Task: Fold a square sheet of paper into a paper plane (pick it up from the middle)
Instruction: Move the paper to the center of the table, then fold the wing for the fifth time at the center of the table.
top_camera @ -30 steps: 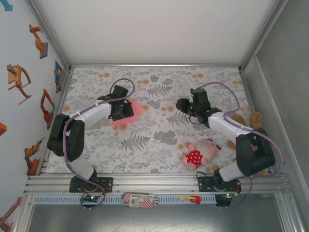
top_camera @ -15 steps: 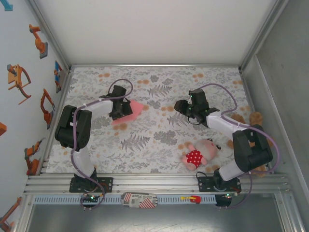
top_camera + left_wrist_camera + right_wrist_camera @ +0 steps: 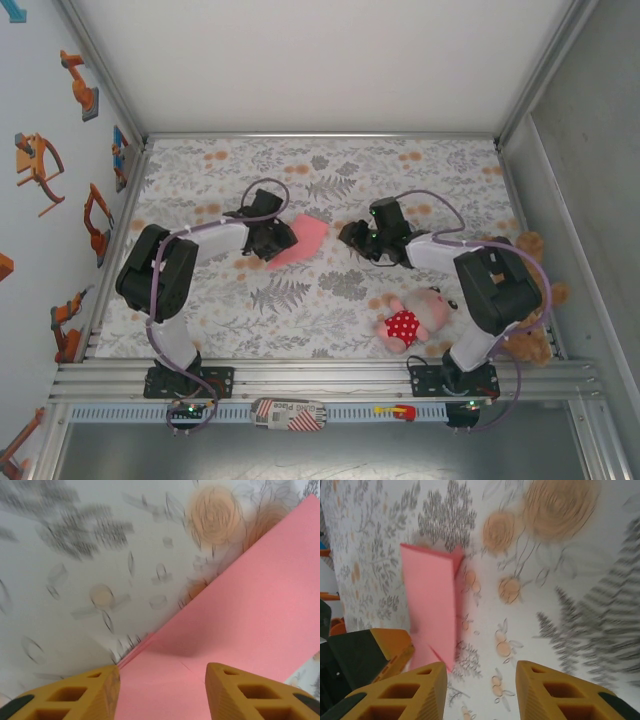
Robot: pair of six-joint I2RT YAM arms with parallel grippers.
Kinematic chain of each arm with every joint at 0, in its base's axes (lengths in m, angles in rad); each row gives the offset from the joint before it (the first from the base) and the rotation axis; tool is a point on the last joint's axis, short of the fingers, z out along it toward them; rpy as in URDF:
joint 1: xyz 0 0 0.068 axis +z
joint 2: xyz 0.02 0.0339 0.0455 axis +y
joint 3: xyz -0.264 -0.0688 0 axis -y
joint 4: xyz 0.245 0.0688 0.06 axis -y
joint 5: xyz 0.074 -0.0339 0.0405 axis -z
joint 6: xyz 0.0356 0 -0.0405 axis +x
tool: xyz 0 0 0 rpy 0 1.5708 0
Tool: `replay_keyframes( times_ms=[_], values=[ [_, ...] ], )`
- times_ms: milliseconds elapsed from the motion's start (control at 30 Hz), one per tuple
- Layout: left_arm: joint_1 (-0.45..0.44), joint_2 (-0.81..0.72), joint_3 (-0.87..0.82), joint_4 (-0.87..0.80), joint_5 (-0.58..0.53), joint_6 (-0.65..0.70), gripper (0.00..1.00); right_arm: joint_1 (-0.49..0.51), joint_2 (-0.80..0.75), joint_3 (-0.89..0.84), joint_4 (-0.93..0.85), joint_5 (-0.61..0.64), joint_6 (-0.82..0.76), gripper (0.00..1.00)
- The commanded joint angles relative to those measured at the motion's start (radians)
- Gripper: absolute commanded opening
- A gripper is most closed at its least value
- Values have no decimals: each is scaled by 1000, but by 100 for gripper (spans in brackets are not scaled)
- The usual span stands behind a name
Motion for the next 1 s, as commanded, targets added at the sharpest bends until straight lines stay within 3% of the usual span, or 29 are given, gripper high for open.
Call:
replay_keyframes(
  times_ms=[0,167,433,967],
  values=[
    [-33,-3,-57,-13,46,-188,43,47,23,-13,77,-15,143,39],
    [-54,1,-72,-2,36,-245,34,91,44,-30,84,17,236,39],
    [-55,4,-66,-30,25,-236,29,114,125,0,133,-23,284,39],
    [-52,1,-52,-49,29,-213,28,115,172,25,237,-59,260,20]
  ],
)
